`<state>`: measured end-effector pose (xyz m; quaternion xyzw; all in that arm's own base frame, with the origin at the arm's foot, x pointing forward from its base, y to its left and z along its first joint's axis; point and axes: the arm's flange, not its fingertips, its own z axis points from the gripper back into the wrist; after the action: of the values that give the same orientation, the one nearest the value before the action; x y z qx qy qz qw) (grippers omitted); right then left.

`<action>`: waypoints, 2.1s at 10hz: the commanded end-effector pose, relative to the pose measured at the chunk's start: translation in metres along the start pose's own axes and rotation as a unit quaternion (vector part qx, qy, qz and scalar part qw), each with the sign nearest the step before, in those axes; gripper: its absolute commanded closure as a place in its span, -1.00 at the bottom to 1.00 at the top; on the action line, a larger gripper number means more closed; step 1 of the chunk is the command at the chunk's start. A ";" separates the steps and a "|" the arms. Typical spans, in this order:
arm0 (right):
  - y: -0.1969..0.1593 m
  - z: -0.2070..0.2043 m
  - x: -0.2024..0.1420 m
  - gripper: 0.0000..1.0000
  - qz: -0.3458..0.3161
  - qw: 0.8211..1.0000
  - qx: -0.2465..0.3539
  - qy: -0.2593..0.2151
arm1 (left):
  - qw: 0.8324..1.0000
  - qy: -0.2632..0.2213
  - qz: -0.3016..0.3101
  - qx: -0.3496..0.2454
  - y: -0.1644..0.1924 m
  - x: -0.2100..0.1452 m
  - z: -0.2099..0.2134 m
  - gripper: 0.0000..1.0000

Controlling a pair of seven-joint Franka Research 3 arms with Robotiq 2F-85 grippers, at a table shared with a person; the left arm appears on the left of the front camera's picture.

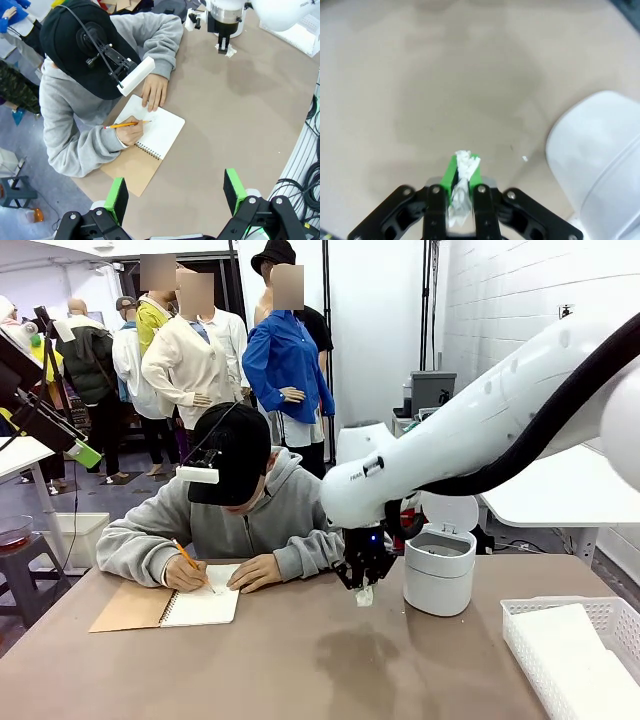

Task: Sort the paper based on its condition.
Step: If a person hands you a paper, place it in the Organizing basket , and if it's crumpled, put it in the Trash can.

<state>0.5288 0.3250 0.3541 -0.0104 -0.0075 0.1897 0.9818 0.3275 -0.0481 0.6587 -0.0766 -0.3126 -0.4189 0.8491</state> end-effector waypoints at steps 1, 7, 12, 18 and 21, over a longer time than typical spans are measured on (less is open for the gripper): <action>-0.005 0.042 -0.024 0.98 0.015 1.000 0.000 -0.001 | 1.000 0.000 0.000 0.001 0.000 0.000 0.000 -1.00; -0.071 0.132 -0.030 0.98 0.064 0.996 -0.008 -0.063 | 1.000 0.000 0.000 0.001 0.000 0.000 0.000 -1.00; -0.105 0.132 -0.031 0.98 0.127 0.988 -0.059 -0.058 | 1.000 0.000 0.000 0.001 0.000 0.000 0.000 -1.00; -0.116 0.126 -0.041 0.98 0.193 0.975 -0.105 -0.048 | 1.000 0.000 0.000 0.001 0.000 0.000 0.000 -1.00; -0.110 0.130 -0.035 0.49 0.185 0.976 -0.102 -0.045 | 1.000 0.000 0.000 0.001 0.000 0.000 0.000 -1.00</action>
<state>0.5350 0.2131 0.4880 -0.0973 -0.0643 0.3620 0.9249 0.3276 -0.0480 0.6590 -0.0766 -0.3128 -0.4188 0.8491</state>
